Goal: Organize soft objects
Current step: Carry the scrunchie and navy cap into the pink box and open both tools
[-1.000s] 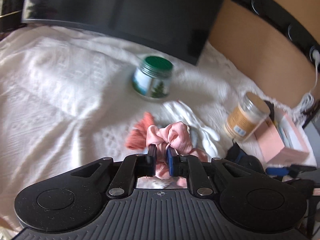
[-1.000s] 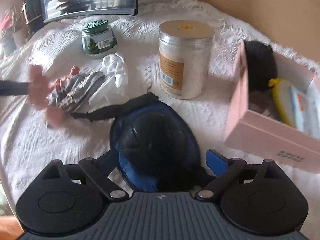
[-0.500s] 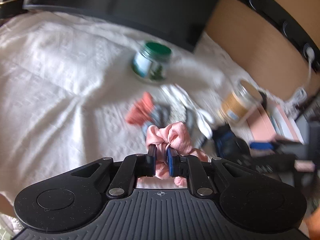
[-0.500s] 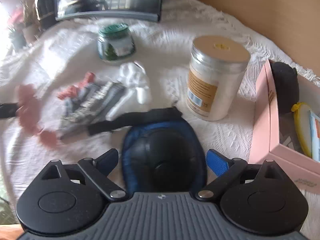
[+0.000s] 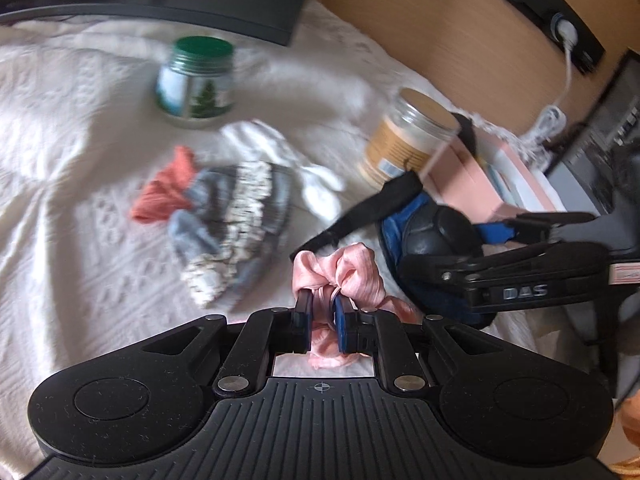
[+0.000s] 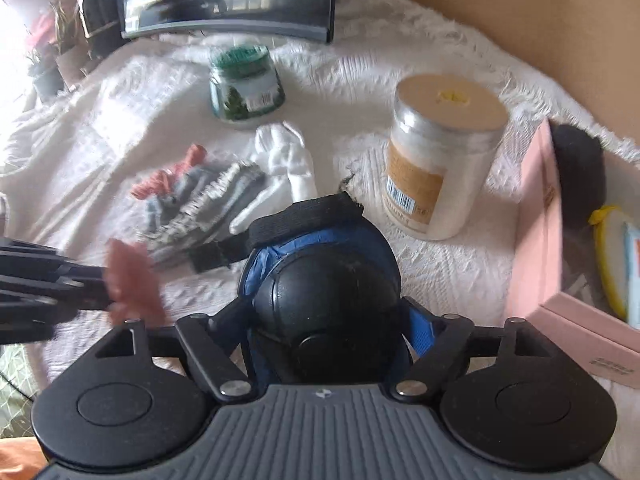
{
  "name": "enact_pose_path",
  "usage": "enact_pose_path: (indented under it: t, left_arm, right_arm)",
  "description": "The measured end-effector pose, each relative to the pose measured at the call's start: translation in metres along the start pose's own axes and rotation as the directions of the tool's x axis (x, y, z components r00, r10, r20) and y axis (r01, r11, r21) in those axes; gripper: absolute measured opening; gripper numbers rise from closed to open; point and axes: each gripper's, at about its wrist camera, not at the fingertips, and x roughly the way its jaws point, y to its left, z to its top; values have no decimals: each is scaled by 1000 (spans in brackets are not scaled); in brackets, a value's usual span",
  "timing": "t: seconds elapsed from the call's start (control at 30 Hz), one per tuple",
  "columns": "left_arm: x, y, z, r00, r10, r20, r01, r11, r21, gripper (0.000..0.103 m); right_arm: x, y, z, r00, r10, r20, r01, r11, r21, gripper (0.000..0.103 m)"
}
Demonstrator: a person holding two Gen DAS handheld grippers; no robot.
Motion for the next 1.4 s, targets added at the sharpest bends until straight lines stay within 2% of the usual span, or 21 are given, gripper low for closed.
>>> enact_pose_path:
  t: [0.13,0.3,0.53,0.7,0.77,0.83,0.97,1.1,1.17,1.27,1.4]
  left_arm:
    - [10,-19,3,998,-51,-37,53,996,68,14]
    - [22,-55,1,984,-134,-114,153,971,184,14]
    - [47,-122,0,938,-262,-226,327,885,333,14]
    - [49,-161,29,920,-340,-196,392,829,398,14]
    - [50,-176,47,921,-352,-164,388,820,421,14]
    - [51,-189,66,929,-351,-120,367,822,434,14]
    - [58,-212,105,943,-331,-15,303,842,447,14]
    - [73,-237,135,964,-258,64,202,869,452,14]
    - [86,-246,143,974,-208,85,148,878,455,14]
    - [105,-251,148,986,-149,80,98,888,449,14]
    - [127,-251,147,993,-104,52,70,894,443,14]
  right_arm:
    - [-29,-8,-8,1000,-9,14,9,999,31,80]
    - [-64,-29,-30,996,-88,11,86,992,88,80]
    - [-113,-72,-72,968,-247,-40,250,946,206,80]
    - [-158,-99,-78,930,-369,4,354,896,267,80]
    - [-173,-105,-73,912,-408,32,383,879,283,80]
    - [-184,-112,-63,893,-446,65,410,863,294,80]
    - [-206,-131,-28,856,-496,146,436,844,314,80]
    - [-219,-155,11,822,-528,214,445,830,337,80]
    - [-216,-172,26,821,-528,215,434,823,367,80]
    - [-205,-195,40,839,-505,204,391,819,421,80]
    - [-182,-222,46,867,-467,175,343,813,470,80]
